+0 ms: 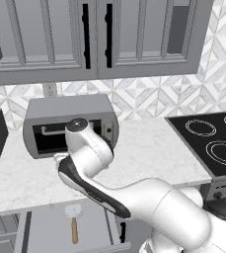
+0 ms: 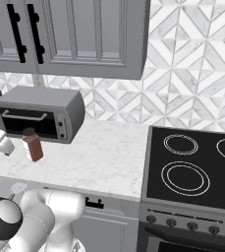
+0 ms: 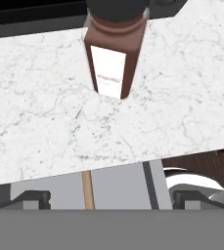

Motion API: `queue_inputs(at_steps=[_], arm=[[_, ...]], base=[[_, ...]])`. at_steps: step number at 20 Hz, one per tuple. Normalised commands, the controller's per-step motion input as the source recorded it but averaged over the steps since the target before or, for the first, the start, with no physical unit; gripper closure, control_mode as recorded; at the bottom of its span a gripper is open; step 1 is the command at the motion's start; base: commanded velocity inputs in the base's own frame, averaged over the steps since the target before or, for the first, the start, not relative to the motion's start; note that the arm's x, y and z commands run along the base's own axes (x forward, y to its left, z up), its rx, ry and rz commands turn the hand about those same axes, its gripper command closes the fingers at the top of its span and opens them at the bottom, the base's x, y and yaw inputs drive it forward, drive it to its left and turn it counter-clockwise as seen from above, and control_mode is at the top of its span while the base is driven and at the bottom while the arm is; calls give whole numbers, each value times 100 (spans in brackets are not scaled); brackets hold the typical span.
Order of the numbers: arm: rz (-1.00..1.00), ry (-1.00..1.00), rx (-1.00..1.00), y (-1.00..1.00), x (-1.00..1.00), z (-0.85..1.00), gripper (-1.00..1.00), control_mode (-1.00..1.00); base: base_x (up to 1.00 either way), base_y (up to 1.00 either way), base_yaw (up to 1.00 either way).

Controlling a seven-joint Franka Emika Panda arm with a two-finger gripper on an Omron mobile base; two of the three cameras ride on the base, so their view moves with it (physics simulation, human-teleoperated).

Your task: Pick the pizza cutter from the drawer and place it on the counter.

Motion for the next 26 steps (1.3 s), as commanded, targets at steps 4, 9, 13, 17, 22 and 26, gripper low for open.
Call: queue_inputs(at_steps=[4,9,13,17,22,26], arm=[[0,5,0,13,-8,-30,-100,-100],[0,4,0,18,-35,-41,-100,-100],[0,10,0,28,-53,-54,-100,-100],[0,7,2,25,-68,-54,-100,-100],[1,7,7,11,-41,-40,-100,-100],[3,14,6,14,-1,-30,-100,-100]], base=[[0,0,0],[0,0,0],[0,0,0],[0,0,0],[0,0,0],[0,0,0]])
